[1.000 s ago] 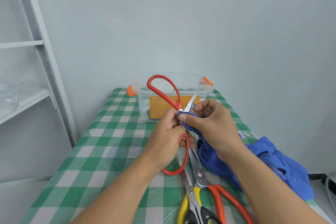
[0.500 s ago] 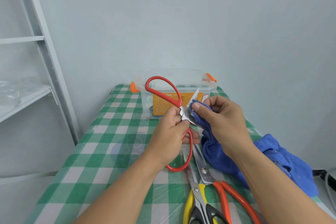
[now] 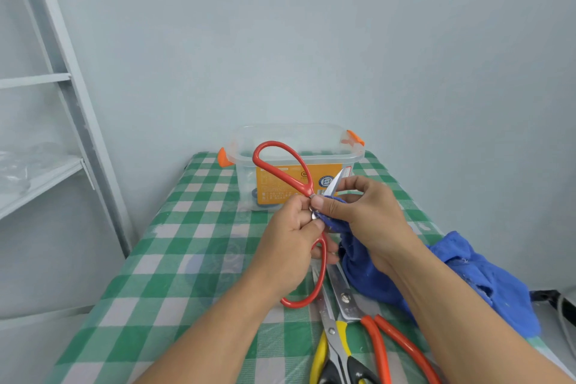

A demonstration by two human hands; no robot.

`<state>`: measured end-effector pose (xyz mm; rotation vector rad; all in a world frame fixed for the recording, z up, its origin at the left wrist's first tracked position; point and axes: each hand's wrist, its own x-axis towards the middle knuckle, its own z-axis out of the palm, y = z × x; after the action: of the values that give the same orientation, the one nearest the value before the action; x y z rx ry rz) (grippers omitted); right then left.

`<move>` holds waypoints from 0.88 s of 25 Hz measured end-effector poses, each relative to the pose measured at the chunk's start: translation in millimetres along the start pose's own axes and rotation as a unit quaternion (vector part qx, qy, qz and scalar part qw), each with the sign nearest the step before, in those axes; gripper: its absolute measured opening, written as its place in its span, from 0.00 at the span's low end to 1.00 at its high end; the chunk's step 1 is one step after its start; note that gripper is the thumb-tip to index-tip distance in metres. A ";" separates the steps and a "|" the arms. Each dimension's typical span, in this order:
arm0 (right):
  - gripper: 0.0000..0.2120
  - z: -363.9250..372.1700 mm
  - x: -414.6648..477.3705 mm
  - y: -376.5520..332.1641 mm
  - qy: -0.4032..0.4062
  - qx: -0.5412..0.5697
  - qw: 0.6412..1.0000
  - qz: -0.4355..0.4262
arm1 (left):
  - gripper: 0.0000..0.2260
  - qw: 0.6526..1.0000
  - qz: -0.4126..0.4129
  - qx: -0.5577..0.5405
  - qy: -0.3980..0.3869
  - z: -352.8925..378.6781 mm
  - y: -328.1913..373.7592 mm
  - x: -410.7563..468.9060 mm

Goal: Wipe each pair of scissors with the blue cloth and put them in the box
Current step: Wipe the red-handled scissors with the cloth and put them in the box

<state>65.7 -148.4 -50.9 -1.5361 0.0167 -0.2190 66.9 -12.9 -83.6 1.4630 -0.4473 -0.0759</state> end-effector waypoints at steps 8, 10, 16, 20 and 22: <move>0.14 -6.2 3.6 0.3 0.075 -0.069 0.994 -0.042 | 0.09 0.999 0.001 0.045 0.003 4.3 2.6 0.5; 0.19 -4.9 5.5 3.8 0.088 -0.084 0.991 -0.051 | 0.09 0.999 -0.005 0.040 0.005 5.7 2.8 0.0; 0.21 -7.1 5.8 5.6 0.072 -0.029 0.997 -0.029 | 0.08 0.999 -0.021 0.022 0.012 5.0 2.5 3.9; 0.16 -9.1 2.5 1.0 0.120 0.004 0.991 -0.054 | 0.06 1.000 -0.016 0.016 0.008 3.6 1.1 5.7; 0.14 -12.5 0.6 -2.0 0.136 0.027 0.988 -0.072 | 0.05 1.000 -0.013 0.013 0.011 0.2 -0.3 5.8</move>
<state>64.2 -160.9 -49.3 -1.4452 0.1155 -0.5388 72.2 -15.0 -82.5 1.4950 -0.4133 -0.0758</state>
